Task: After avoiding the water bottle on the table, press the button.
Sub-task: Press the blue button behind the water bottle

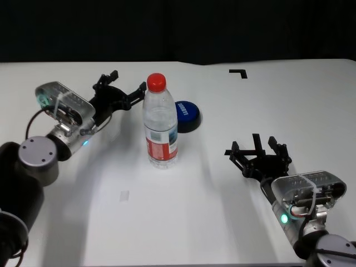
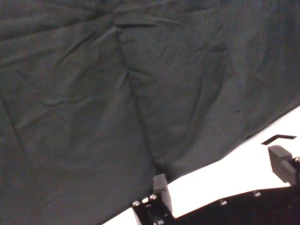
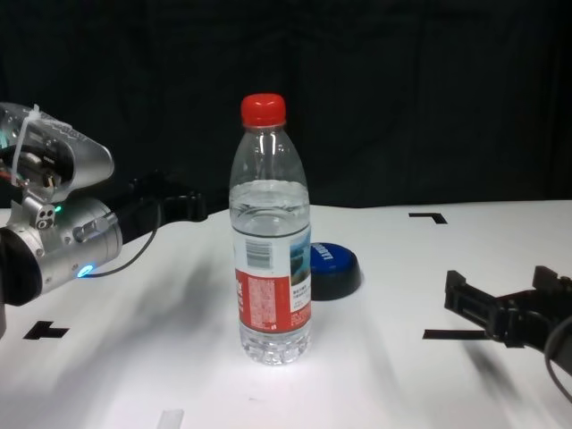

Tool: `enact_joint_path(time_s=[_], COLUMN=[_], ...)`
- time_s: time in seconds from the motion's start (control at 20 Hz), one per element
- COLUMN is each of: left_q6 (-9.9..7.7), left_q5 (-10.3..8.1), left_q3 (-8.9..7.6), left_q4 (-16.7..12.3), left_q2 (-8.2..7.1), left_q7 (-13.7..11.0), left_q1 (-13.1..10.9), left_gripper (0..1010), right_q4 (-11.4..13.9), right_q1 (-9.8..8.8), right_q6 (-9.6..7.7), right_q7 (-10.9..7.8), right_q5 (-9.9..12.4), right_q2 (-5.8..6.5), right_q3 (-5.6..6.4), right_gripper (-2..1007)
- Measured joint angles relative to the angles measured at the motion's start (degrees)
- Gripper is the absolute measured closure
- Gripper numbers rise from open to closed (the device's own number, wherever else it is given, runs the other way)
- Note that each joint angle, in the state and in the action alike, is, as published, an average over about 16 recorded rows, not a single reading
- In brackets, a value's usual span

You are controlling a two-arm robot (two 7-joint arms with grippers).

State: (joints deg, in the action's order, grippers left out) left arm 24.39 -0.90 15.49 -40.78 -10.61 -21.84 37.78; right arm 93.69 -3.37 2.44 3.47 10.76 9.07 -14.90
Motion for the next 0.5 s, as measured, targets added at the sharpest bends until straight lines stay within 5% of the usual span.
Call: enact_joint_path(time_s=[0.5], left_q6=[1.27], left_q5=[-0.04], left_q3=[0.38], left_q4=[2.8], left_q2=[0.93], left_q7=[-0.6], left_q1=[1.6], left_gripper=[7], right_q4=[0.0], right_q1=[0.0], right_q6=[0.0], right_q7=[0.0], right_q5=[0.0], right_q2=[0.0], right_q3=[0.0], right_gripper=[2])
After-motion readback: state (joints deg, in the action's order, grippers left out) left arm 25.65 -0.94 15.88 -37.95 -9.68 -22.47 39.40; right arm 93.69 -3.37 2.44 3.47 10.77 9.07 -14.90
